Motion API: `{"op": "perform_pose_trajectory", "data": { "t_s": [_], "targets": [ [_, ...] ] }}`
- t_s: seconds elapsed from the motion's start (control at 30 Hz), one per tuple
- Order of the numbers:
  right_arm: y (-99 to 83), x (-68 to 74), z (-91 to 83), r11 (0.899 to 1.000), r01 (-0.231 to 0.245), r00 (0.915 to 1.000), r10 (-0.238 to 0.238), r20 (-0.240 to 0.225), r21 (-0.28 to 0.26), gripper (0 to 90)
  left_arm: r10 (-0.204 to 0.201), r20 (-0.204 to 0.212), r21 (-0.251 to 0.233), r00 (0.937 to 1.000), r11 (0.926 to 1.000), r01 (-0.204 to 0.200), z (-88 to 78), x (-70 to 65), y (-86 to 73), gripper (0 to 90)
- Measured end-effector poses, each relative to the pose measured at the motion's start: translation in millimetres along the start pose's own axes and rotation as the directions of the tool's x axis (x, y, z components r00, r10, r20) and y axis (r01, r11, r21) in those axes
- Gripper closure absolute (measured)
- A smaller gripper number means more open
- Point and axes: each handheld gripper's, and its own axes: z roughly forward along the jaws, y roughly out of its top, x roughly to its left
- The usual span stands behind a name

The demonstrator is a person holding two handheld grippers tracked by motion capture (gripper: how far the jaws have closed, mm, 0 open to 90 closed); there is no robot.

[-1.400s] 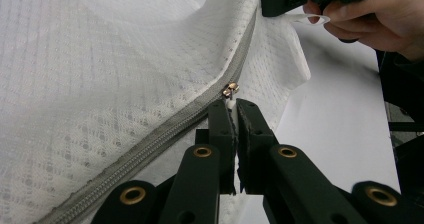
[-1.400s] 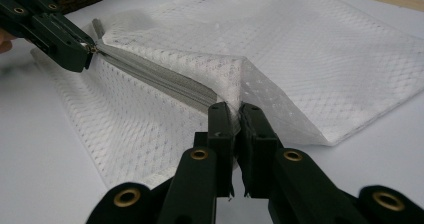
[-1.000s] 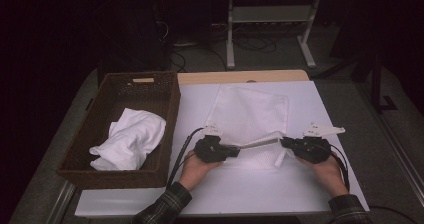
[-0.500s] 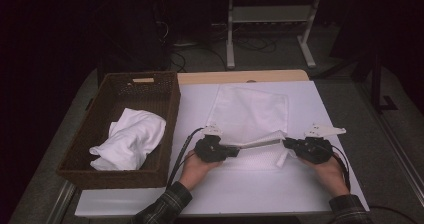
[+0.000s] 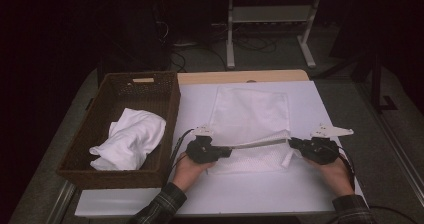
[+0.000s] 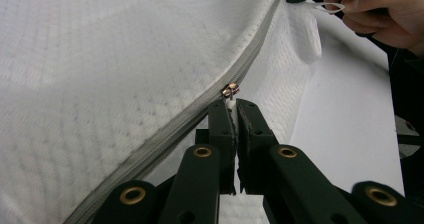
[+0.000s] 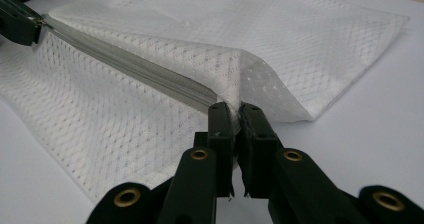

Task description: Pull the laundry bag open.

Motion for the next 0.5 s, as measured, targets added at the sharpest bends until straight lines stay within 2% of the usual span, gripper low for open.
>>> {"op": "perform_pose_trajectory", "data": {
  "t_s": [0.5],
  "targets": [
    [-8.0, -0.4, -6.3, 1.0, 0.005, 1.0, -0.005, 0.006, 0.022, 84.2, -0.015, -0.034, 0.007, 0.9993, 0.9999, 0.016, -9.0, 4.7, -9.2, 86.5]
  ]
}}
